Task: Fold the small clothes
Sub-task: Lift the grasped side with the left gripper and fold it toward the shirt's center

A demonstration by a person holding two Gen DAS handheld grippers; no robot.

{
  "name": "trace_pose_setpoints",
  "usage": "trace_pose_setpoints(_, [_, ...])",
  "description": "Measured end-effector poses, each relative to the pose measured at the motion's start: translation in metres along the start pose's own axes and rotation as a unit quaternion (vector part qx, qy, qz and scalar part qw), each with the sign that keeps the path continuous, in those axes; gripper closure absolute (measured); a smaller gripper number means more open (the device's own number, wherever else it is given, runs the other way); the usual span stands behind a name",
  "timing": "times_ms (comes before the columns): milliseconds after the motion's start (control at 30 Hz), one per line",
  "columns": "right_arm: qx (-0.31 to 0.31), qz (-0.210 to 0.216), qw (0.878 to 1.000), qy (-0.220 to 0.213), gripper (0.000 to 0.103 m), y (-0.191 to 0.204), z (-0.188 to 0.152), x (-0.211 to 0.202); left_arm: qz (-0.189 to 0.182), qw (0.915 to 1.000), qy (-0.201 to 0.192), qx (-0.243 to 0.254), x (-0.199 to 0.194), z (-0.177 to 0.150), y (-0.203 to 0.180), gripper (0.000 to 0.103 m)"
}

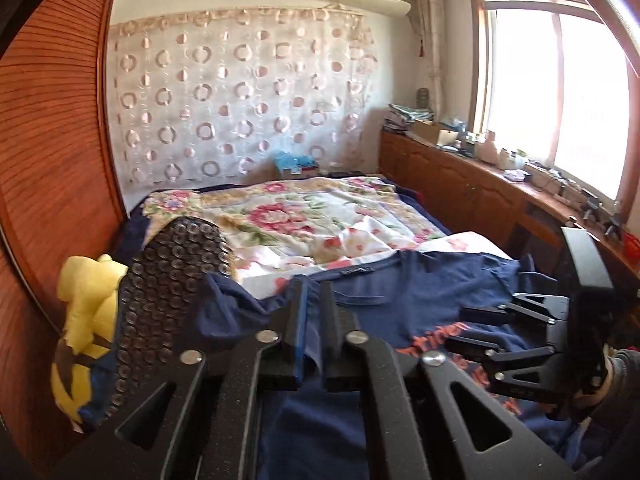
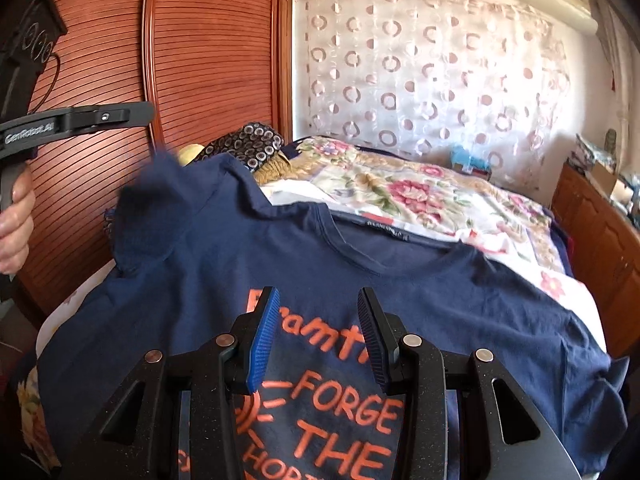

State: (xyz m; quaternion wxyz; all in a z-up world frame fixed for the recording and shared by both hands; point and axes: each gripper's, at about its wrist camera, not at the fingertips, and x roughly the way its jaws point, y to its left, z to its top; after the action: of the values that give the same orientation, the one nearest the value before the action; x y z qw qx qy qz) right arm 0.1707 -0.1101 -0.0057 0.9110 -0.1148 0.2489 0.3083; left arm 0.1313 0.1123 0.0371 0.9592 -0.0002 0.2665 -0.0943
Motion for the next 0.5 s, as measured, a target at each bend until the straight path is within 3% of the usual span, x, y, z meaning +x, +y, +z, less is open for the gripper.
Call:
trace_pose_setpoints(200, [0.003,0.044,0.999,0.003,0.061,0.004,-0.001,0.004,0.023,0.9996,0.007,0.015,-0.009,-0.023,0.001,0.069])
trace_pose_setpoints(500, [0.007,0.103,0.994,0.028,0.061,0.027,0.021,0.057,0.051,0.9979,0.035,-0.019,-0.022,-0.074,0.037,0.066])
